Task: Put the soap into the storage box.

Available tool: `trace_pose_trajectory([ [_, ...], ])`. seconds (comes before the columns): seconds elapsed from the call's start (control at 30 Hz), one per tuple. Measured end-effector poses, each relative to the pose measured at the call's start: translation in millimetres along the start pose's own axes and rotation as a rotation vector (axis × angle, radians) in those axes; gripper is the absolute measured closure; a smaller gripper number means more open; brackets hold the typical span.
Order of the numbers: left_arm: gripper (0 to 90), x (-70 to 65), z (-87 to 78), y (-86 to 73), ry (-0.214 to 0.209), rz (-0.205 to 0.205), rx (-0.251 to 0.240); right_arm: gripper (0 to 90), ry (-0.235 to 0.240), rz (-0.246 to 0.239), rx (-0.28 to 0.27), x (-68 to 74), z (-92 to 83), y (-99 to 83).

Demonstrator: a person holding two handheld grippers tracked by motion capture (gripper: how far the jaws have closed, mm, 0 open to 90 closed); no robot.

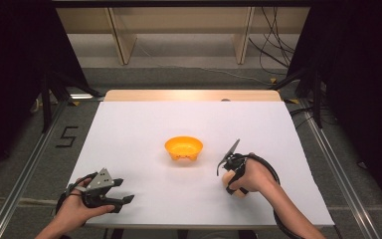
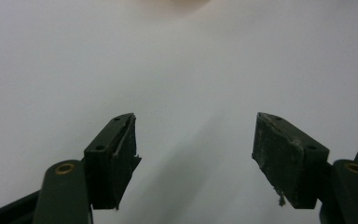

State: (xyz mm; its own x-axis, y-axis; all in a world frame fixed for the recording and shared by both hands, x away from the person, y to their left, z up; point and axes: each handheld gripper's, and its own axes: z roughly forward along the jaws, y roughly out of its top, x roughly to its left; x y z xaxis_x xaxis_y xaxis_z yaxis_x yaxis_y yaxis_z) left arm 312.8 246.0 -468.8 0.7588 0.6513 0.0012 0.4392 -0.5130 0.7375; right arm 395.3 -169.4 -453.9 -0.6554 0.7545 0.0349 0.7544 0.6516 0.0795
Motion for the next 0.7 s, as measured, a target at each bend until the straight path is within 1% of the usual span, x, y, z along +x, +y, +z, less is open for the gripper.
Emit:
trace_pose_trajectory([
  [0.03,30.2,-1.1,0.5,-0.4,-0.001,-0.02,-0.001,33.5,-0.013,-0.032,-0.022,-2.0,0.0,-0.3],
  [0.07,30.2,-1.2,0.7,-0.4,-0.001,-0.023,-0.003,33.5,-0.008,-0.029,-0.017,-1.0,-2.4,-0.8],
  [0.1,30.2,-0.1,0.0,0.0,0.001,0.0,0.0,33.5,-0.008,-0.029,-0.017,-1.0,-2.4,-0.8],
  [0.13,30.1,0.0,-0.1,0.1,0.001,0.0,-0.001,33.6,-0.017,-0.038,-0.029,-0.5,-3.6,-1.7],
  [0.17,30.1,0.1,-0.2,0.1,0.0,0.001,0.0,33.6,-0.017,-0.044,-0.031,-0.2,-5.0,-1.9],
  [0.2,30.1,0.1,-0.2,0.1,0.001,0.001,-0.001,33.6,-0.024,-0.064,-0.045,-1.0,-5.7,-2.2],
  [0.27,30.1,0.1,-0.2,0.1,0.001,0.001,-0.001,33.6,-0.025,-0.063,-0.051,-0.3,-7.1,-2.5],
  [0.3,30.1,-0.5,0.2,-0.1,0.0,-0.006,-0.001,33.6,-0.03,-0.075,-0.074,-0.3,-9.0,-3.8],
  [0.33,30.1,-0.5,0.2,-0.1,0.0,-0.006,-0.001,33.6,-0.03,-0.075,-0.074,-0.3,-9.0,-3.8],
  [0.37,30.1,-1.2,0.7,0.0,0.004,-0.016,-0.004,33.6,-0.033,-0.06,-0.093,0.9,-12.3,-5.3],
  [0.4,30.1,-1.2,0.7,0.0,0.004,-0.016,-0.004,33.6,-0.033,-0.06,-0.093,0.9,-12.3,-5.3],
  [0.43,30.2,-0.9,1.0,0.7,-0.008,-0.012,-0.015,33.6,-0.033,-0.077,-0.12,-1.1,-15.8,-8.0],
  [0.47,30.2,-0.9,1.0,0.7,-0.008,-0.012,-0.015,33.6,-0.033,-0.077,-0.12,-1.1,-15.8,-8.0],
  [0.5,30.2,-1.0,1.0,0.8,-0.005,-0.015,-0.015,33.6,-0.034,-0.067,-0.134,-1.0,-17.7,-9.5],
  [0.53,30.2,-0.3,0.4,1.1,-0.004,-0.002,-0.011,33.6,-0.032,-0.056,-0.148,-1.8,-21.7,-12.7],
  [0.57,30.2,-0.3,0.2,1.2,0.002,-0.001,-0.012,33.6,-0.039,-0.05,-0.167,-2.4,-22.8,-14.7],
  [0.6,30.2,-0.3,-0.1,1.4,0.003,0.003,-0.014,33.6,-0.039,-0.05,-0.167,-2.4,-22.8,-14.7],
  [0.63,30.2,-0.3,-0.2,1.6,0.004,0.003,-0.016,33.6,-0.04,-0.051,-0.182,-3.3,-23.8,-16.2],
  [0.67,30.2,-0.3,-0.2,1.6,0.005,0.002,-0.017,33.6,-0.04,-0.019,-0.204,-3.5,-25.7,-19.7],
  [0.7,30.2,-0.3,-0.1,1.5,0.006,0.0,-0.018,33.6,-0.04,-0.019,-0.204,-3.5,-25.7,-19.7],
])
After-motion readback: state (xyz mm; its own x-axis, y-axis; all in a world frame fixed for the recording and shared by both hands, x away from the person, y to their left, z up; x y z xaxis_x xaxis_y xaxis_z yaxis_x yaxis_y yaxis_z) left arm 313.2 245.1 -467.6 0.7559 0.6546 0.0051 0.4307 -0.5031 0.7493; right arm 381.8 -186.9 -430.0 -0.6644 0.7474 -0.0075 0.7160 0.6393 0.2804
